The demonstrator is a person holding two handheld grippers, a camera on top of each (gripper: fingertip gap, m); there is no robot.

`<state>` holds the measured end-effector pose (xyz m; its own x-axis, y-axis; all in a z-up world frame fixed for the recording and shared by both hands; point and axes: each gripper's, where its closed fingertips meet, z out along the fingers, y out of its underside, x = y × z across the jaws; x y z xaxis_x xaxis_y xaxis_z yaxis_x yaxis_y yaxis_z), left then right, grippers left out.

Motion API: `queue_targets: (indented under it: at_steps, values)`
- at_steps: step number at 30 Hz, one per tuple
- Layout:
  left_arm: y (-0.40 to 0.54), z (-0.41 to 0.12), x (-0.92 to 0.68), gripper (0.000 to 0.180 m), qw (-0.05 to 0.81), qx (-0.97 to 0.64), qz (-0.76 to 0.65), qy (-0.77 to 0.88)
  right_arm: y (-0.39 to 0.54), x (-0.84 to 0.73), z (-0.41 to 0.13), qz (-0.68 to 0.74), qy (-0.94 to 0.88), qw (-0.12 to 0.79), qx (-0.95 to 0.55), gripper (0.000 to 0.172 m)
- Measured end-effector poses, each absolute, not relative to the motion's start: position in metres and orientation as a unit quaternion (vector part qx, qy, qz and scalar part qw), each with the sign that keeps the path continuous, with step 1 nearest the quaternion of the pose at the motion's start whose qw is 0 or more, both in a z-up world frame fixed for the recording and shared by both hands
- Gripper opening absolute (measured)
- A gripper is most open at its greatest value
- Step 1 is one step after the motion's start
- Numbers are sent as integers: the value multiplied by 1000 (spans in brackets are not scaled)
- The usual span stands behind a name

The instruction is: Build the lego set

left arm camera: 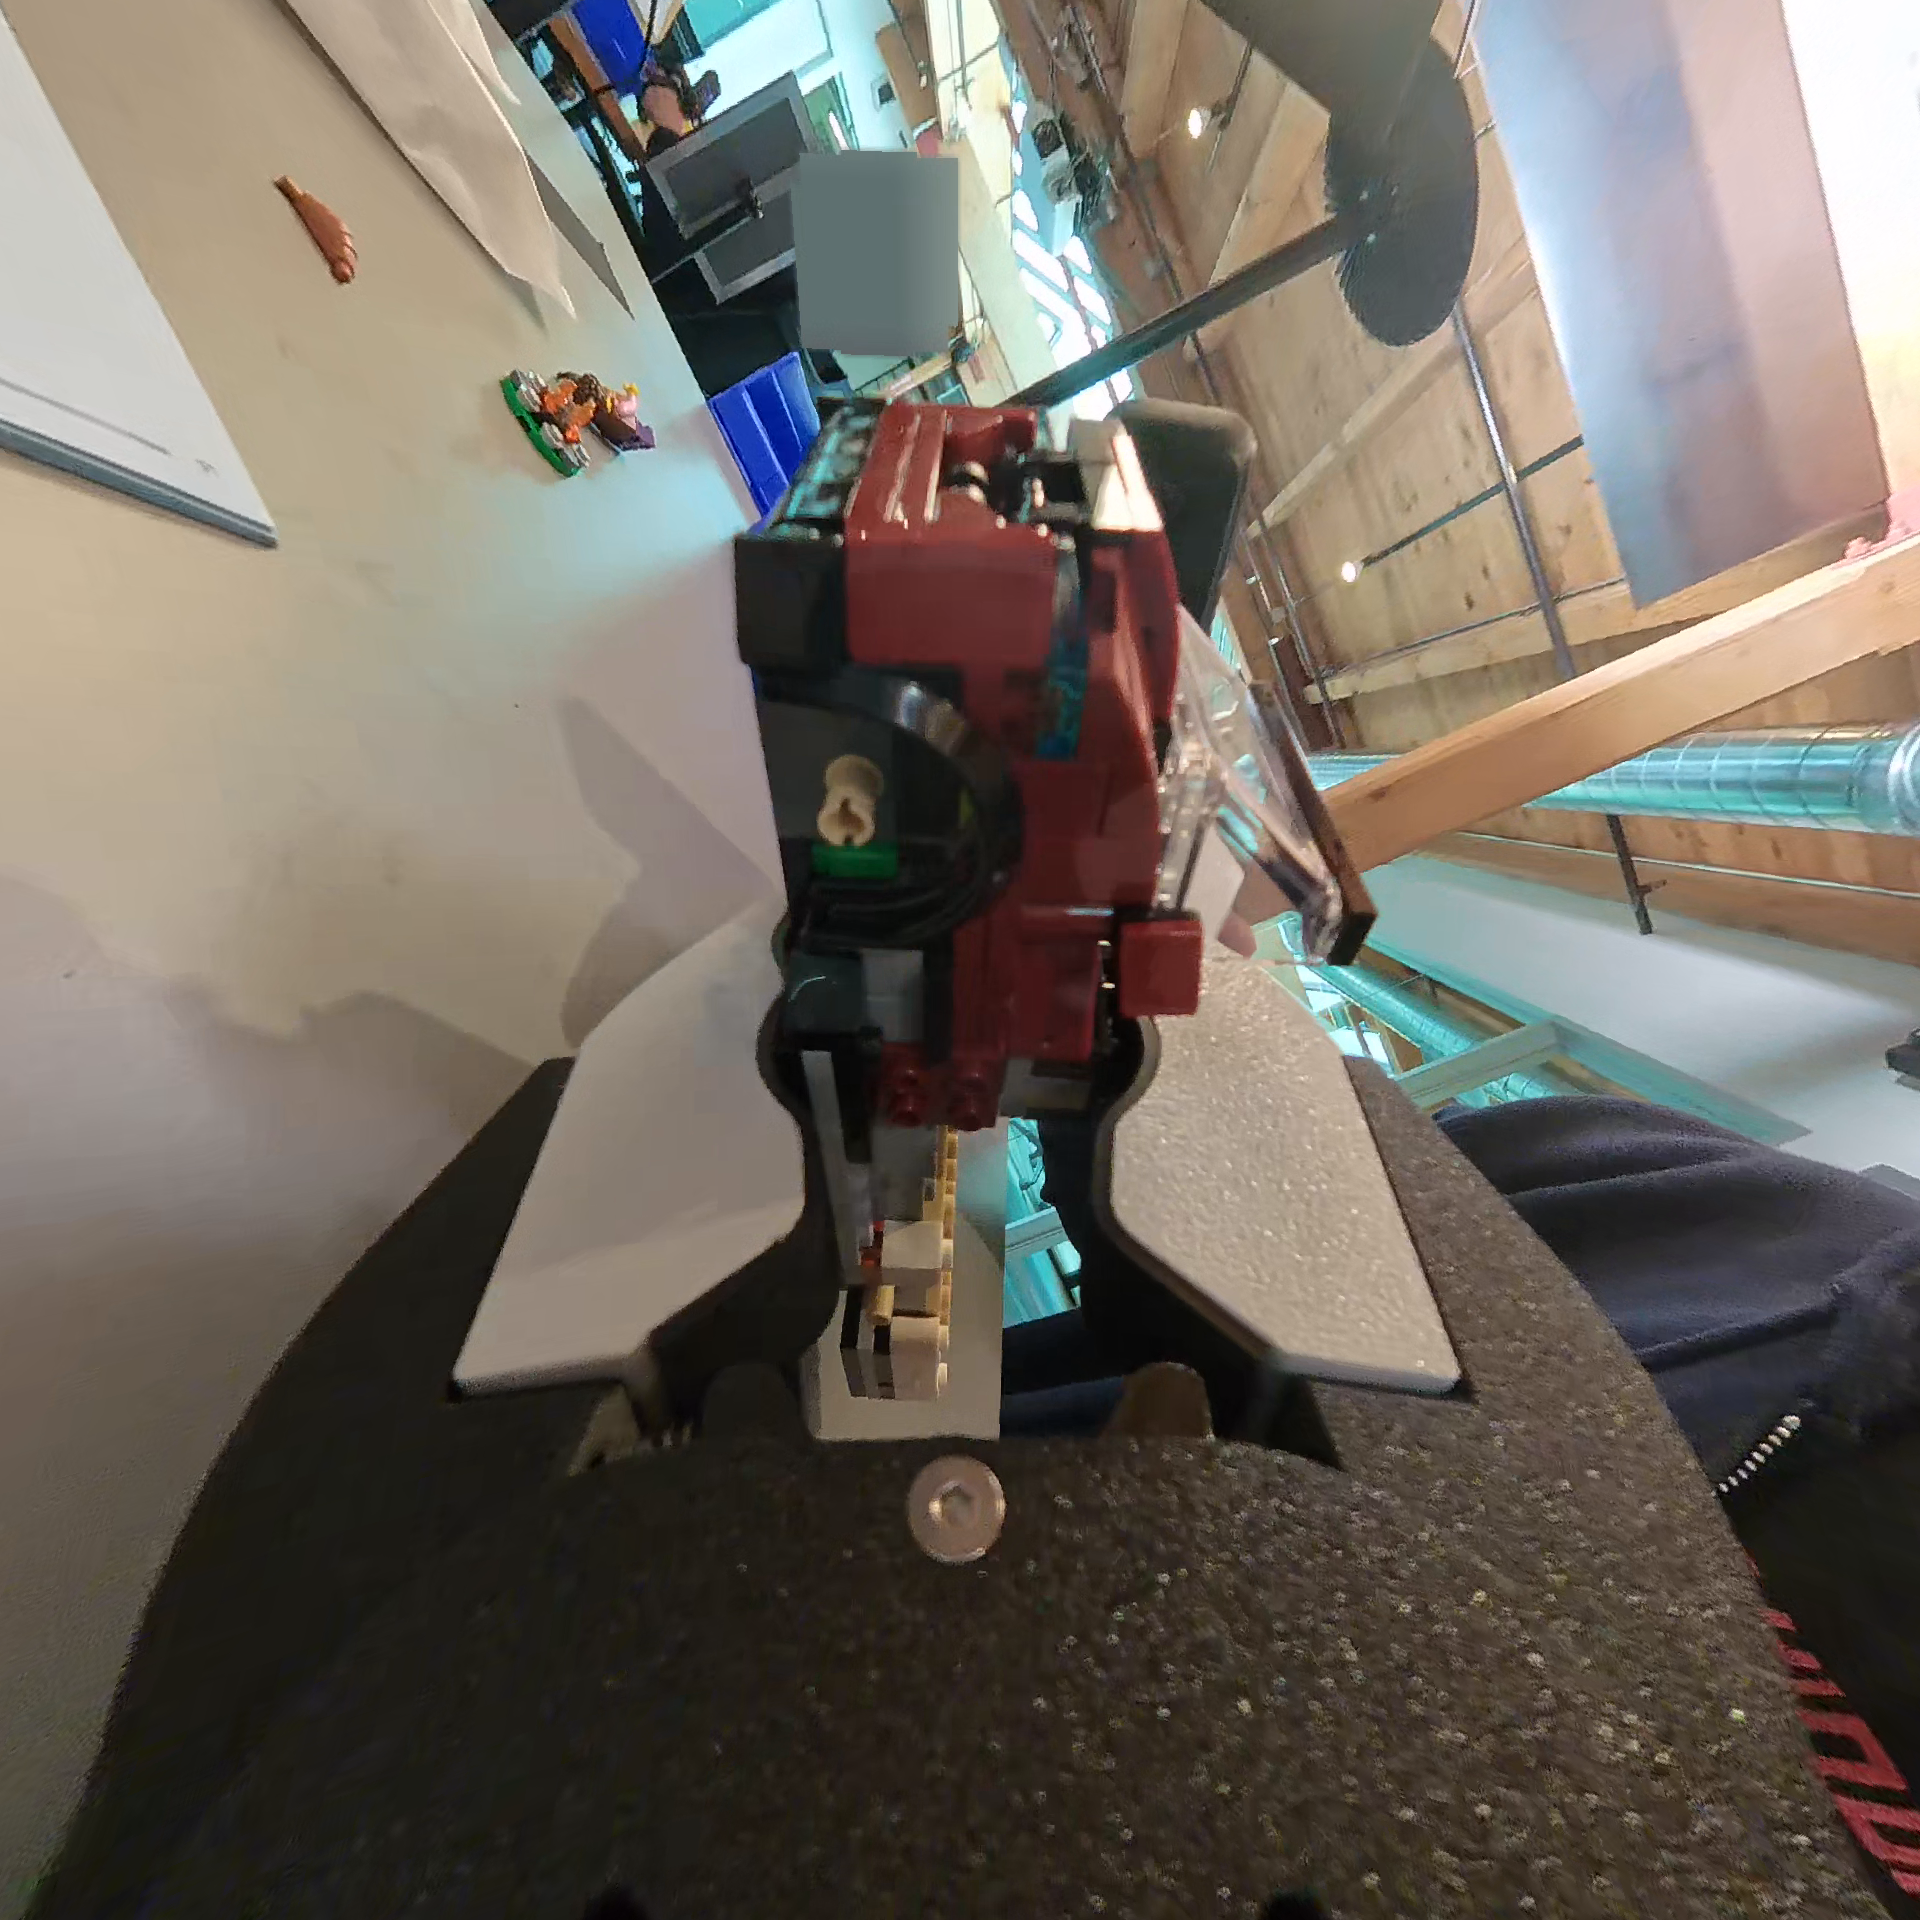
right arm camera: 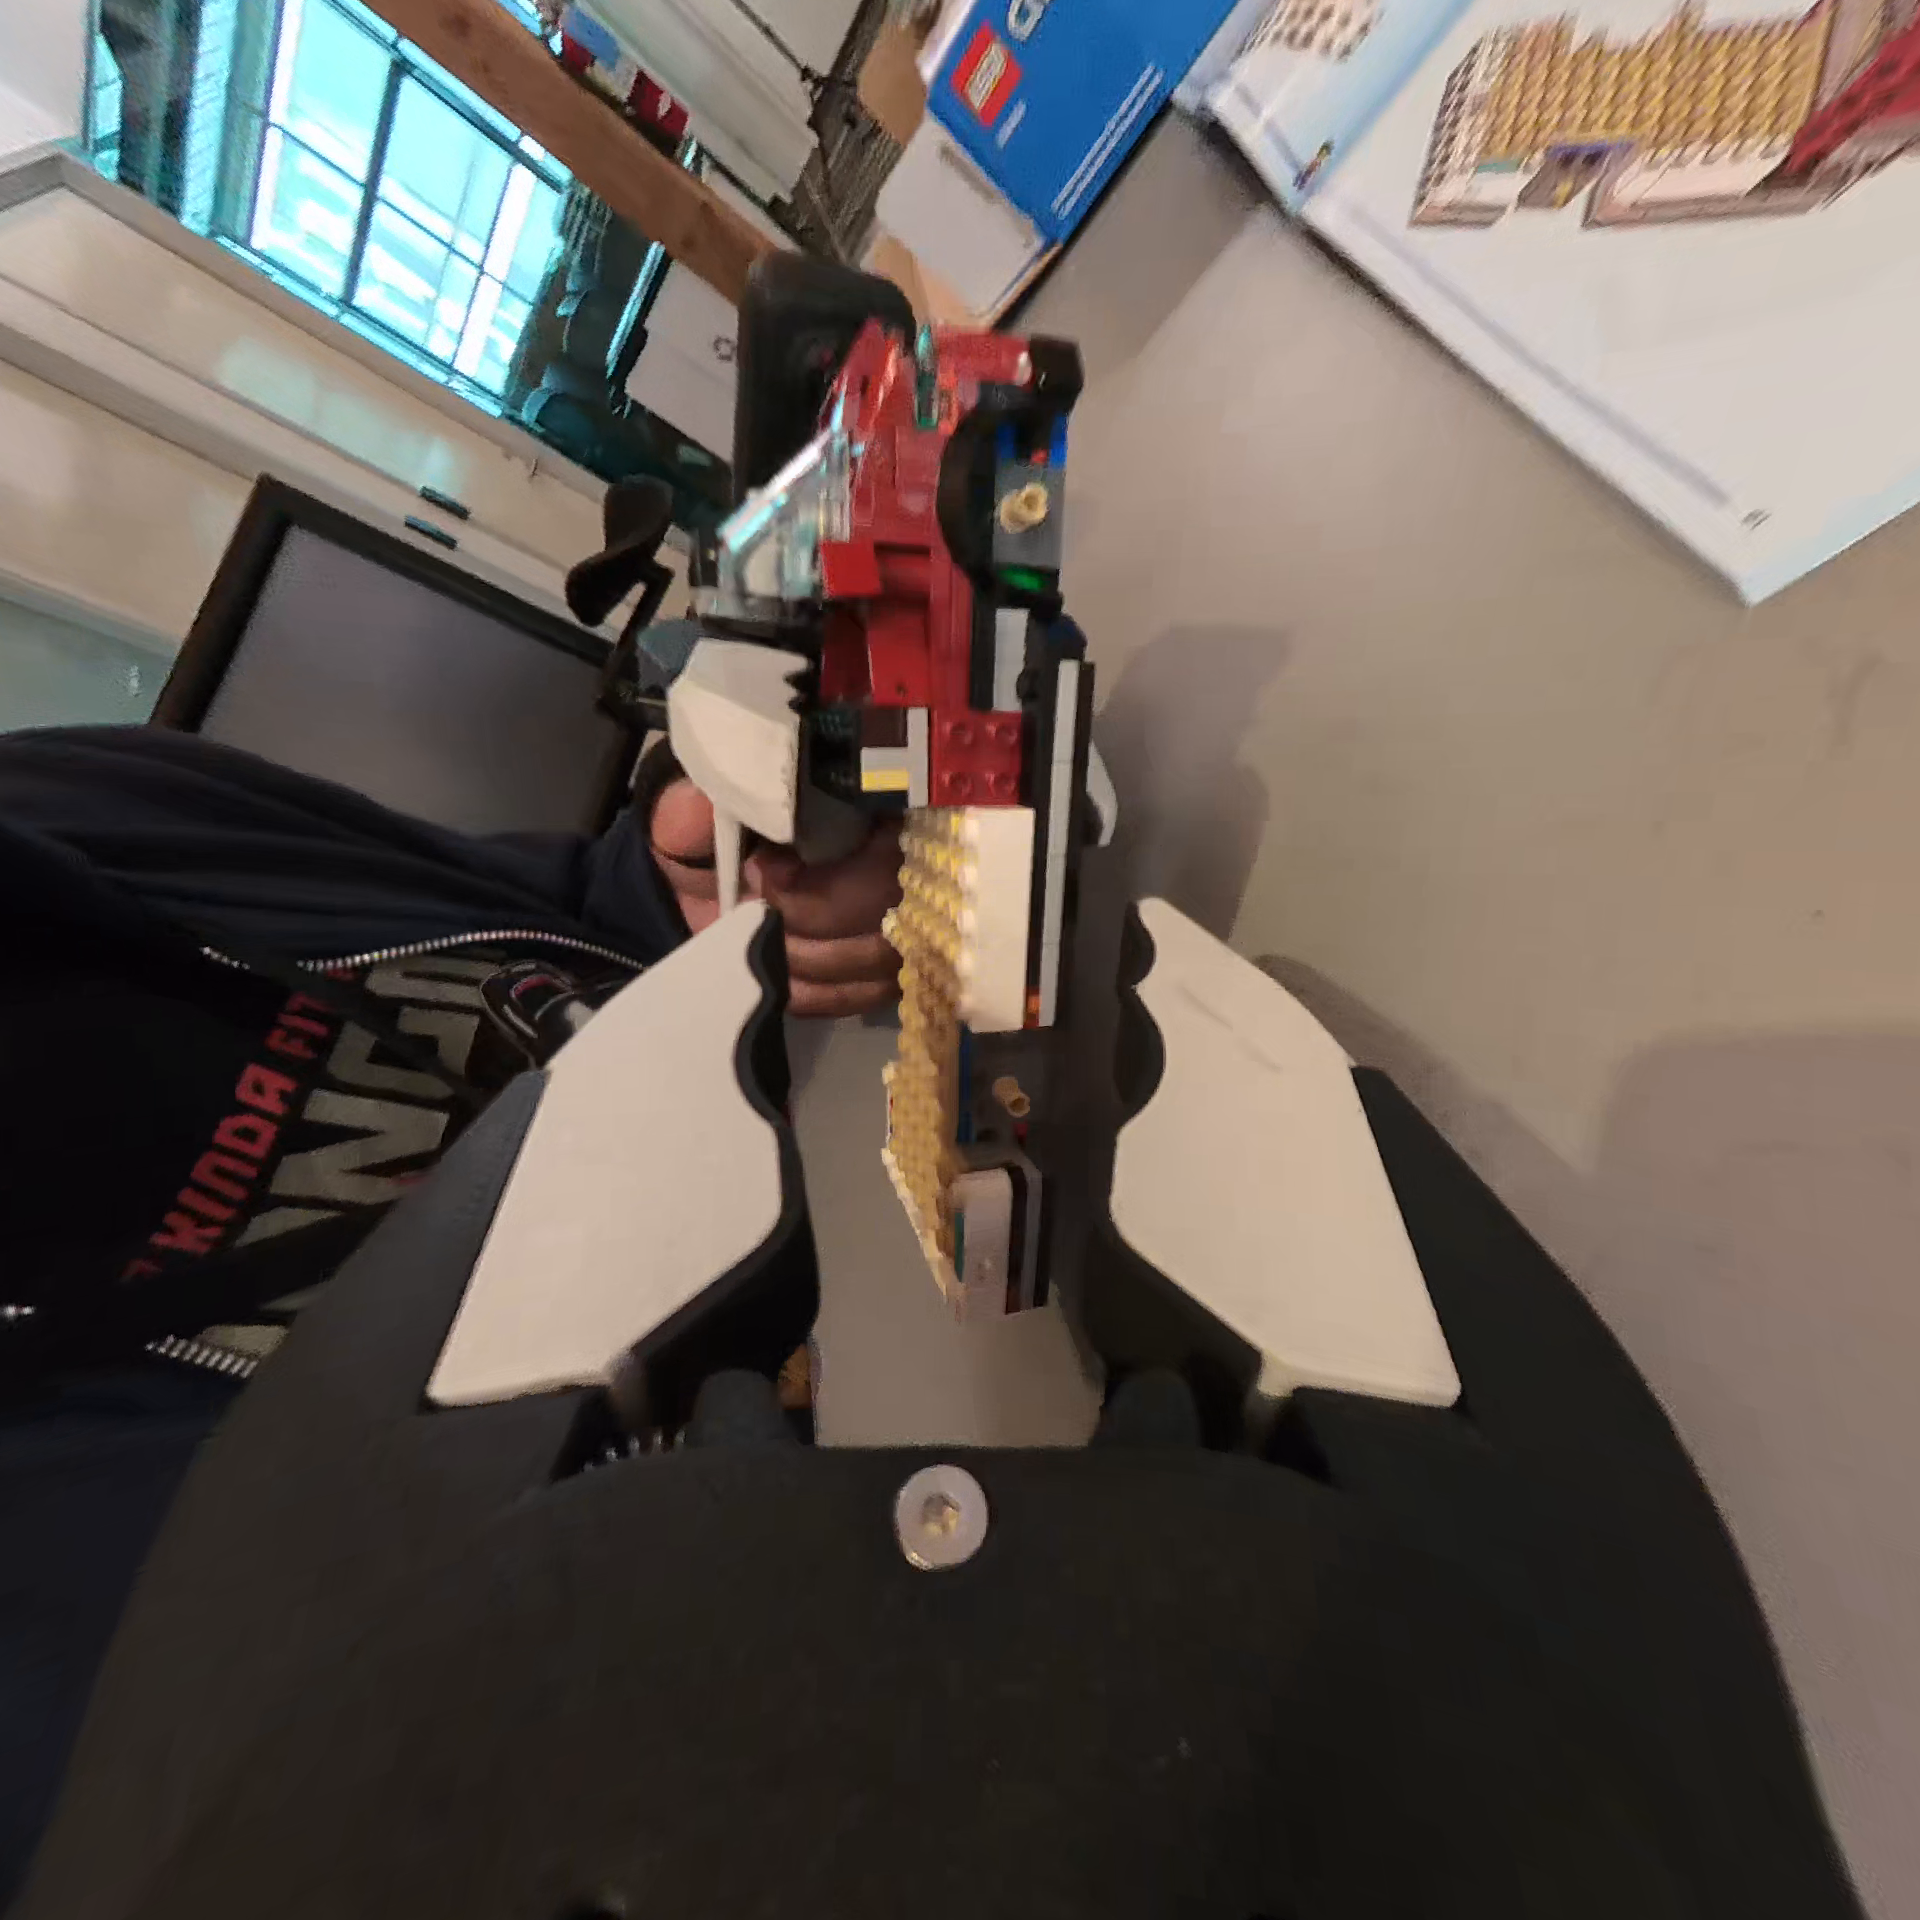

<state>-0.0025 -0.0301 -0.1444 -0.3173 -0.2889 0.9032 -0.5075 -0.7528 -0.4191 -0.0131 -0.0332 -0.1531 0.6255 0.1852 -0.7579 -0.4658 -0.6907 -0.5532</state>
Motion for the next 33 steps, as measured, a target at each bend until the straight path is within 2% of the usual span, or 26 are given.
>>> queue_targets:
  at_steps: [4,10,20,26,33]
  values:
    - [-41,-147,8,55,83,583,726,-356,-41,-14,-165,439,74,377,-812,60]
    - [-54,-154,23,55,113,593,706,-370,-48,1,-180,422,75,379,-820,33]
    - [-63,-167,48,58,124,628,665,-384,-67,24,-189,401,116,394,-819,30]
    - [-66,-177,51,56,131,641,653,-382,-73,43,-199,329,114,401,-848,32]
    - [-67,-183,55,56,126,658,625,-401,-81,59,-205,270,100,400,-870,25]
